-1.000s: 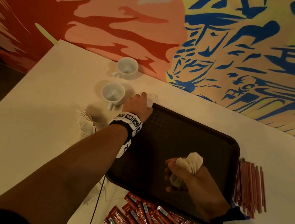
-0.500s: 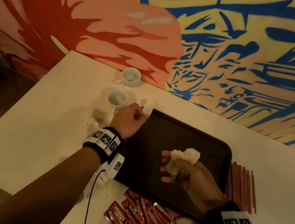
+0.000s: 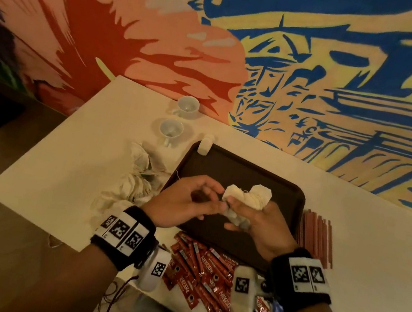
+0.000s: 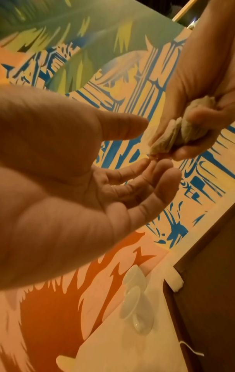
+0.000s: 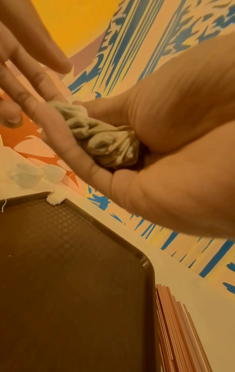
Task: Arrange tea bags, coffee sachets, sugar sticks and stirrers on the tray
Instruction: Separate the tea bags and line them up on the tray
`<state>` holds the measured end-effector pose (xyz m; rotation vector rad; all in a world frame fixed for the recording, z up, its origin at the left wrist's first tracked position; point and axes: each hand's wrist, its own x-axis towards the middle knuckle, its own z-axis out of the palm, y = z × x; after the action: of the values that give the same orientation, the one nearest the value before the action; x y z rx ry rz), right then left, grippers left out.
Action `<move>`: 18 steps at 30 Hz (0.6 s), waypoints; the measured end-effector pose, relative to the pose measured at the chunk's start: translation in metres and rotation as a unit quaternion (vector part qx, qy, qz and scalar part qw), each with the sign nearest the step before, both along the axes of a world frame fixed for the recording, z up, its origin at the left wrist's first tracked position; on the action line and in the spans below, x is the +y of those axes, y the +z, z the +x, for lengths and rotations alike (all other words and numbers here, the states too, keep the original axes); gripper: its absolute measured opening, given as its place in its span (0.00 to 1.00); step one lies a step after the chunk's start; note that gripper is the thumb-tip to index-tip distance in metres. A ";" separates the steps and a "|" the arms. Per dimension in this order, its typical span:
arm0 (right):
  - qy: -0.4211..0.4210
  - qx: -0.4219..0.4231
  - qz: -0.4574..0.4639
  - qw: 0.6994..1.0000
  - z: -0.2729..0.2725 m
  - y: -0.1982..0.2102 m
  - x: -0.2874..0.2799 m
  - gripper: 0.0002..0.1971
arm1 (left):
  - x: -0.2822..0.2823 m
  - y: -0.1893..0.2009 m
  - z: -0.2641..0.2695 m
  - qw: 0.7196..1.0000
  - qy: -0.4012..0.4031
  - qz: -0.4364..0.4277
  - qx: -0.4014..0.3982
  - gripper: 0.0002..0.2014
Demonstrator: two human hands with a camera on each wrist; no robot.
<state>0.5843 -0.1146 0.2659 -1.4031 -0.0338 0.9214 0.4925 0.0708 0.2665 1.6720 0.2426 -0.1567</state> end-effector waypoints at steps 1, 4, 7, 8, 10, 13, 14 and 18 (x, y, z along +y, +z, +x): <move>0.001 -0.010 0.000 1.000 -0.002 0.002 -0.002 0.09 | -0.005 0.003 -0.003 1.000 0.005 -0.002 -0.011 0.16; 0.017 -0.042 -0.005 0.999 -0.008 0.006 -0.006 0.10 | -0.016 0.009 -0.011 0.999 0.028 0.001 -0.039 0.14; 0.047 -0.057 0.010 0.997 -0.014 0.009 -0.012 0.12 | -0.027 0.014 -0.016 0.997 0.061 0.003 -0.056 0.11; 0.056 -0.058 0.017 0.997 -0.016 0.011 -0.014 0.13 | -0.031 0.016 -0.018 0.996 0.074 -0.001 -0.057 0.10; 0.078 -0.062 0.027 0.995 -0.017 0.014 -0.021 0.17 | -0.036 0.021 -0.020 0.994 0.095 -0.013 -0.060 0.08; 0.120 -0.084 0.022 0.989 -0.018 0.019 -0.030 0.14 | -0.043 0.030 -0.023 0.993 0.094 -0.025 -0.062 0.08; 0.131 -0.092 0.020 0.987 -0.018 0.021 -0.032 0.12 | -0.045 0.033 -0.023 0.994 0.088 -0.024 -0.062 0.08; 0.143 -0.115 0.023 0.983 -0.019 0.028 -0.040 0.12 | -0.050 0.043 -0.024 0.994 0.081 -0.008 -0.072 0.07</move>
<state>0.5650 -0.1543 0.2937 -1.4792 -0.4394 0.9813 0.4687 0.0205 0.3098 1.6327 0.2661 0.0829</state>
